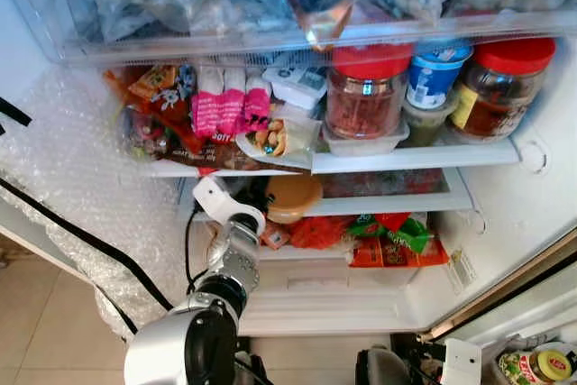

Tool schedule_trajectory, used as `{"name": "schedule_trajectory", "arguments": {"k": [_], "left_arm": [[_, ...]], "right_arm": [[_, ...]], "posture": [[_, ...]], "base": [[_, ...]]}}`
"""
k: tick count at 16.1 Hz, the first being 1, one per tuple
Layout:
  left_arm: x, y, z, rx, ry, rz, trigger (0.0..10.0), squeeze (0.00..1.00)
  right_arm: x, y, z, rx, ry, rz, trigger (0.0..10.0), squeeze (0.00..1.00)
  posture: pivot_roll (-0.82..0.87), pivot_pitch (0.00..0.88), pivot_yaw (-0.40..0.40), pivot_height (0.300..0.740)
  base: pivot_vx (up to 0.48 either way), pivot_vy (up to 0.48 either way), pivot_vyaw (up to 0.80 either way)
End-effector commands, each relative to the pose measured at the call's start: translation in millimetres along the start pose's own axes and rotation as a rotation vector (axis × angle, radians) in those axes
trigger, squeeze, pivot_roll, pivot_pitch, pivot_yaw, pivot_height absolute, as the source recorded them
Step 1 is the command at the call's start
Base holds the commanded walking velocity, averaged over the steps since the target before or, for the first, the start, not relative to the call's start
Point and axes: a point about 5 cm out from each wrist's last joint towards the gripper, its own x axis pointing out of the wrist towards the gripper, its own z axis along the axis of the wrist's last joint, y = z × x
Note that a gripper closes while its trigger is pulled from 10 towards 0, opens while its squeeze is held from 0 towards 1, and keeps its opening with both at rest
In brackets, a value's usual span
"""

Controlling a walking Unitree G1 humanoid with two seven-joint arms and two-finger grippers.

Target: Restocking fridge

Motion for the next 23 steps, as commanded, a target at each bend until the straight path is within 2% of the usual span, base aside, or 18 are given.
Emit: {"name": "schedule_trajectory", "arguments": {"k": [1, 6, 7, 8, 18, 20, 21, 23], "left_arm": [[2.7, 1.7, 6, -0.002, -0.007, 0.036, 10.0, 0.00], [5.6, 5.0, 17, -0.062, -0.052, 0.091, 10.0, 0.00], [5.6, 4.7, 15, -0.062, -0.041, 0.083, 10.0, 0.47], [5.3, 4.8, 14, -0.058, -0.031, 0.074, 10.0, 1.00], [6.1, -12.3, 5, 0.008, 0.074, -0.140, 10.0, 1.00], [6.3, -14.5, 5, -0.007, 0.082, -0.170, 10.0, 1.00], [5.9, -14.7, 5, -0.014, 0.086, -0.188, 10.0, 0.00], [4.4, -13.3, 5, 0.002, 0.089, -0.212, 10.0, 0.00]], "right_arm": [[-28.3, -18.9, -56, -0.024, 0.204, -0.056, 10.0, 0.00], [-32.0, -20.0, -60, -0.032, 0.200, -0.048, 10.0, 0.00], [-31.7, -19.3, -60, -0.034, 0.198, -0.045, 10.0, 0.00], [-31.3, -18.2, -59, -0.034, 0.196, -0.042, 10.0, 0.00], [-22.8, -3.3, -50, -0.001, 0.190, -0.032, 10.0, 0.00], [-21.4, -0.2, -49, 0.011, 0.189, -0.037, 10.0, 0.00], [-20.9, 0.5, -48, 0.014, 0.189, -0.039, 10.0, 0.00], [-19.9, 2.2, -47, 0.018, 0.189, -0.040, 10.0, 0.00]], "posture": [[-0.27, 0.241, 0.056, 0.647], [-0.28, 0.249, 0.049, 0.647], [-0.27, 0.247, 0.051, 0.647], [-0.27, 0.245, 0.054, 0.647], [-0.18, 0.170, 0.123, 0.647], [-0.17, 0.151, 0.140, 0.647], [-0.17, 0.144, 0.145, 0.647], [-0.16, 0.132, 0.152, 0.647]], "base": [[0.000, 0.000, 0.00], [0.000, 0.000, 0.00], [0.000, 0.000, 0.00], [0.000, 0.000, 0.00], [0.000, 0.000, 0.00], [0.000, 0.000, 0.00], [0.000, 0.000, 0.00], [0.000, 0.000, 0.00]]}}
